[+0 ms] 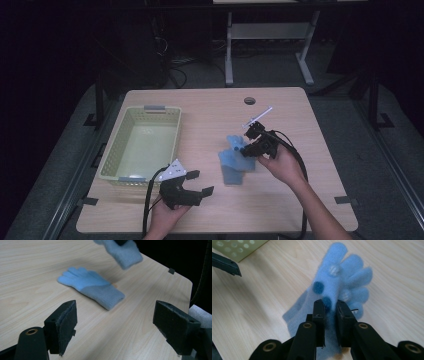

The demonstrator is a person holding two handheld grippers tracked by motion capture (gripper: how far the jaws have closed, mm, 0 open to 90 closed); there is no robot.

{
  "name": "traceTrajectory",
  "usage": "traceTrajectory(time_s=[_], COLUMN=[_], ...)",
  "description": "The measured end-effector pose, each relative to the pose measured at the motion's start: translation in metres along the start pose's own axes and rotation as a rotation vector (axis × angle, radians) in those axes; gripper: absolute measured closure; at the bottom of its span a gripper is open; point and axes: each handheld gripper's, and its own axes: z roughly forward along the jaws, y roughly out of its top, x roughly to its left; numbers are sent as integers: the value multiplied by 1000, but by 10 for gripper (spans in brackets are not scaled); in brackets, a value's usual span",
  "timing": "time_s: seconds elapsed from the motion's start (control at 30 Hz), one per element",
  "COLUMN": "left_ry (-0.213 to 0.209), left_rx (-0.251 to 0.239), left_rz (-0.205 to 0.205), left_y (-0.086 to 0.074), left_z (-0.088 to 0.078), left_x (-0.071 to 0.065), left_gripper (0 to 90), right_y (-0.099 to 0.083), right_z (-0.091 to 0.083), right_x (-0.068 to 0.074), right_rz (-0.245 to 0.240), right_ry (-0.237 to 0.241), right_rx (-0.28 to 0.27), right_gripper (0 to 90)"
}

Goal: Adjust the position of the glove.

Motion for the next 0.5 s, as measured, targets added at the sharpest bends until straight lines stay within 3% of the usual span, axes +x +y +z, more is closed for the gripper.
traceTrajectory(time_s=[0.5], left_ry=[9], left_rx=[-4], left_rz=[-1], left_y=[0], left_z=[-1], left_x=[1], left_gripper=[192], right_y=[2], right_z=[29], right_x=[10], right_rz=[20], right_ry=[35], right_rx=[19], right_gripper=[793])
